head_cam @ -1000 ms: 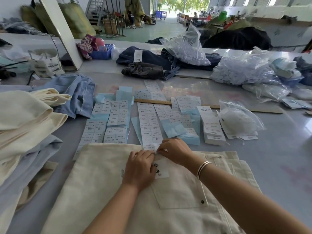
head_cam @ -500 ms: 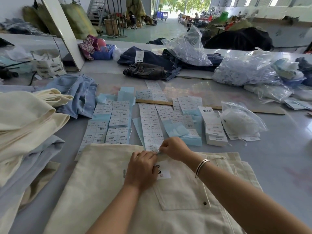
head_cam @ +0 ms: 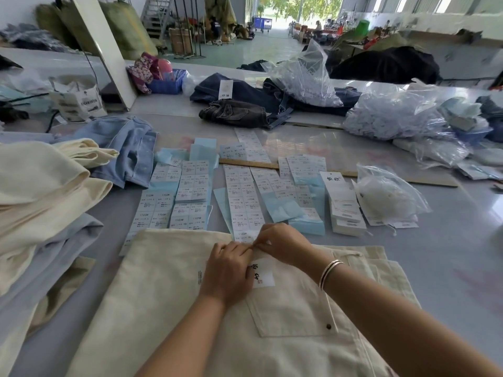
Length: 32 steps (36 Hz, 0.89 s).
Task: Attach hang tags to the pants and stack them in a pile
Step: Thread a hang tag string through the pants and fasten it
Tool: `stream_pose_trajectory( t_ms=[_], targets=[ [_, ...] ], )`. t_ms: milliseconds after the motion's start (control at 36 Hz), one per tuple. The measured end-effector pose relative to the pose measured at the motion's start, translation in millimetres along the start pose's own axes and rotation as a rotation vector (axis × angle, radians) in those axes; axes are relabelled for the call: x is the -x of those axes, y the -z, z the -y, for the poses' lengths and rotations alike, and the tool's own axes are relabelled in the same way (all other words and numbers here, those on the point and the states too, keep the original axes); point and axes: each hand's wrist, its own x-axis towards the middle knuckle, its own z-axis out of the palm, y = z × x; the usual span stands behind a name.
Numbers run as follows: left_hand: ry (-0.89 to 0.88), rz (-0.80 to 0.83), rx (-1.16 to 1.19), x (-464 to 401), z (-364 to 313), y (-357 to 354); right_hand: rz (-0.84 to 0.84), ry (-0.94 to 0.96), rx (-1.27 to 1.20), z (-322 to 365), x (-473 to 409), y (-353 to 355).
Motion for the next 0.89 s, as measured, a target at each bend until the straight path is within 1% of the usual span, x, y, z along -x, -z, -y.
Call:
stream_pose_trajectory(
  t_ms=[111,167,250,361,528,611,667,722,806,833,889],
  targets=[
    [0.004,0.002,-0.003,1,-1,1,-0.027,0.027,0.150,6,-4,-1],
    [0.003,0.001,0.001,1,-1,2,-0.025,0.020,0.158,7,-5,-3],
    [0.000,0.008,-0.002,1,0,1,-0.045,-0.058,0.063,4,-6,-3],
    [-0.007,0.003,-0.006,1,0,1,-0.065,-0.160,0.006,7,-8,-6],
    [-0.009,0.012,-0.011,1,-1,1,-0.060,-0.329,-0.242,-1,-15,-7],
    [-0.017,0.004,-0.002,0,0,1,-0.094,-0.385,-0.348,-5,-17,-6],
    [-0.023,-0.002,0.006,0,0,0,-0.143,-0.440,-0.463,-6,-17,-7],
    [-0.021,0.011,0.007,1,0,0,-0.232,-0.534,-0.678,-8,-16,-5],
    [0.004,0.051,0.018,1,1,2,-0.415,-0.688,-1.079,-15,-13,5],
    [0.012,0.065,0.028,1,0,3,-0.478,-0.725,-1.177,-18,-10,10],
    [0.021,0.083,0.068,1,-1,4,-0.598,-0.765,-1.277,-25,-2,21]
  ],
)
